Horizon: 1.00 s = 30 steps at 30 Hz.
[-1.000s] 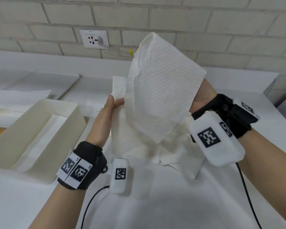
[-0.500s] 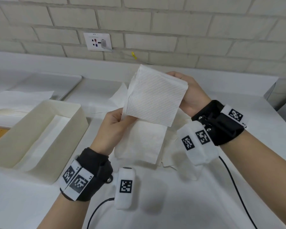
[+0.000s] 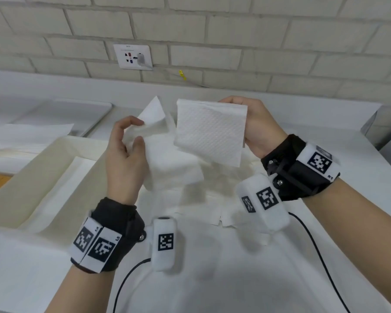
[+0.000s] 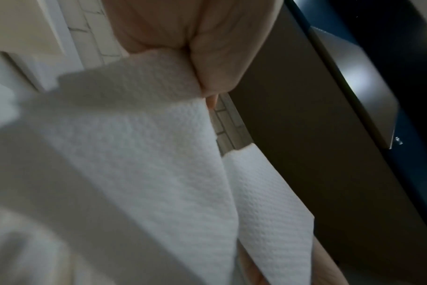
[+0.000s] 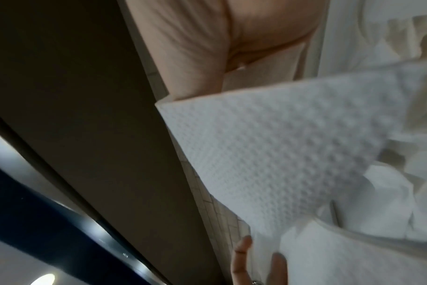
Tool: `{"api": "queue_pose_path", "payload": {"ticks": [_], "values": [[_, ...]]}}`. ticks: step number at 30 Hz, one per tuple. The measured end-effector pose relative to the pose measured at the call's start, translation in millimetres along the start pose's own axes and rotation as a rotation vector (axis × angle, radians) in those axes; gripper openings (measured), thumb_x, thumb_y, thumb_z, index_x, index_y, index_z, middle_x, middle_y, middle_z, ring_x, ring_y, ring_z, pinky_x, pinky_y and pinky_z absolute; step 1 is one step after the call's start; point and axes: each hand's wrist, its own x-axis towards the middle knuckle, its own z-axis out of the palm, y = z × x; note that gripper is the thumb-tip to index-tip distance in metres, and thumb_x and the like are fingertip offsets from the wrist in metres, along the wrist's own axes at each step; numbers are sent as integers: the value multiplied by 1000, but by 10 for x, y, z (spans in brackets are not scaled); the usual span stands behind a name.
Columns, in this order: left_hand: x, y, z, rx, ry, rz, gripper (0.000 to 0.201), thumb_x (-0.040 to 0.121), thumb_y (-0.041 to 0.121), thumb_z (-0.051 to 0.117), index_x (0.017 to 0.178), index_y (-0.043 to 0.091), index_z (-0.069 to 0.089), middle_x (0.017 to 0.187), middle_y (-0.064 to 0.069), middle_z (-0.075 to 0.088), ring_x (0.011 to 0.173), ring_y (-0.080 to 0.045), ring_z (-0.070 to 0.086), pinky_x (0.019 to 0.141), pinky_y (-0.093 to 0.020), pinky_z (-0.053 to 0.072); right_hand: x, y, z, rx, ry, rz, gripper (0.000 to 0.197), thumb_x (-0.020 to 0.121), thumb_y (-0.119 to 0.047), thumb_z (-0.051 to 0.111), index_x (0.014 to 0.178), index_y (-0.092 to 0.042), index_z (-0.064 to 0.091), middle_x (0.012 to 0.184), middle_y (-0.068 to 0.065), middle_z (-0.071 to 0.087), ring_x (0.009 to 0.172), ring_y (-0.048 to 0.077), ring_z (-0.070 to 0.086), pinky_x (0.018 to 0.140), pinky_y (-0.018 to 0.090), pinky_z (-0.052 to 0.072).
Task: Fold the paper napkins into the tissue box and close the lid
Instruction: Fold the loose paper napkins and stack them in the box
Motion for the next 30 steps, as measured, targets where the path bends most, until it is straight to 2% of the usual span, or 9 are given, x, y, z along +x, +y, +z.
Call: {"api": "queue_pose_path", "payload": {"ticks": [3, 5, 8, 11, 14, 18, 22, 25, 30], "values": [[-18, 83, 36, -81, 25, -23, 41, 91, 2, 47, 96, 43, 45, 74, -13, 52, 53, -35, 39, 48, -43, 39, -9, 45, 67, 8, -45, -21, 15, 84, -1, 55, 70, -4, 58, 65, 1, 57, 57, 10, 52, 55, 22, 38], [-34, 88, 33, -108, 27, -44, 40, 94, 3, 45, 97, 43, 44, 73, -13, 50, 54, -32, 39, 49, -44, 37, -34, 69, 101, 43, -72, -2, 17, 82, -5, 53, 79, 10, 58, 73, 12, 53, 65, 18, 49, 61, 28, 34], [-56, 65, 7, -57, -11, -79, 37, 95, 3, 41, 91, 38, 50, 71, -11, 49, 56, -27, 39, 49, -40, 33, -42, 89, 140, 75, -68, 38, 18, 77, -11, 54, 85, 6, 57, 77, 15, 41, 67, 23, 37, 59, 30, 24], [-89, 49, 35, -30, -109, -130, 41, 92, -4, 39, 75, 24, 64, 69, 8, 64, 63, -9, 55, 59, -20, 43, -45, 81, 171, 39, -51, 68, 11, 74, -14, 56, 70, -4, 54, 75, 16, 41, 68, 25, 37, 62, 33, 22], [-107, 70, 88, -105, -190, -238, 37, 91, 0, 40, 78, 22, 68, 70, 21, 69, 69, 9, 59, 64, -5, 43, -42, 119, 181, 36, -54, 95, 20, 87, -3, 54, 67, -8, 57, 80, 15, 51, 76, 27, 44, 67, 35, 27], [-154, 82, 110, -265, -333, -264, 26, 81, 37, 60, 80, 14, 71, 80, 5, 72, 81, -9, 66, 73, -17, 49, -53, 137, 200, 28, -65, 65, 11, 77, -12, 59, 72, -3, 59, 83, 16, 52, 76, 26, 45, 68, 37, 28], [-168, 103, 130, -350, -363, -331, 21, 78, 25, 66, 66, 9, 62, 62, 4, 59, 55, -7, 54, 54, -14, 43, -22, 116, 139, -105, -6, -67, 9, 81, -3, 61, 75, 3, 59, 68, 5, 57, 61, 12, 51, 54, 24, 38], [-113, 73, 92, -499, -341, -439, 15, 74, 20, 61, 67, 12, 72, 72, 2, 71, 66, -7, 66, 60, -14, 51, 4, 32, 17, -24, 38, -92, 22, 83, 6, 60, 71, -13, 59, 61, -5, 59, 49, 1, 52, 45, 15, 41], [-118, 36, 143, -471, -433, -549, 33, 78, 25, 58, 94, -1, 69, 88, -6, 74, 77, -14, 71, 65, -19, 54, 1, -84, 23, 91, -70, -201, 15, 77, 2, 60, 74, -13, 62, 68, -7, 63, 62, 5, 57, 59, 15, 45]]}}
